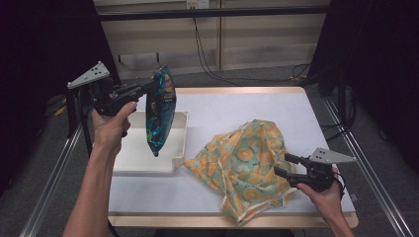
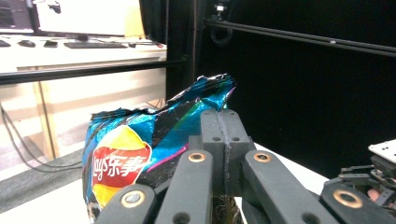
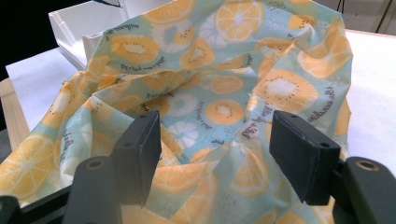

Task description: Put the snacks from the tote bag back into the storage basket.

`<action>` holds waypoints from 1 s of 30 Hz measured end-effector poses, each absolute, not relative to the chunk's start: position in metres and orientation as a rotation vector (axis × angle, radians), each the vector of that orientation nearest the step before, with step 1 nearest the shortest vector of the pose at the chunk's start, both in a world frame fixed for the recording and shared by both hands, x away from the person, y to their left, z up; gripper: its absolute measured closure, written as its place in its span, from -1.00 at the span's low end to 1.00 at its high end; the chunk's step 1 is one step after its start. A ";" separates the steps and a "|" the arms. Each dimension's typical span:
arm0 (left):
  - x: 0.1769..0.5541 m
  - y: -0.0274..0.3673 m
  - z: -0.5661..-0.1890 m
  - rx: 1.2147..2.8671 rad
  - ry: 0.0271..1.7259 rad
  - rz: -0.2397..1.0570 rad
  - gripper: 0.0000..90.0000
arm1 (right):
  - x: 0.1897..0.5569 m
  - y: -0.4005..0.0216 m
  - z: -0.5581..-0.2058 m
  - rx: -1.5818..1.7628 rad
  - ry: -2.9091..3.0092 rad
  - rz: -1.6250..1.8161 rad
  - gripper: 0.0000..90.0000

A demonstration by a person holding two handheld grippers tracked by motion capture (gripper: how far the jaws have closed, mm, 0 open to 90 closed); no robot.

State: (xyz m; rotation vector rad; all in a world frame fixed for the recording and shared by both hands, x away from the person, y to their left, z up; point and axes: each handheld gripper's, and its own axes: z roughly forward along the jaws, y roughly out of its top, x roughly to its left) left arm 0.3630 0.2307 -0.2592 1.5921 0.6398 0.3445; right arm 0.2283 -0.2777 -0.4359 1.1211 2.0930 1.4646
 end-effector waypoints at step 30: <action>0.385 0.290 -0.309 1.590 0.844 0.454 1.00 | 0.217 -0.275 -0.431 1.113 2.041 1.522 -0.59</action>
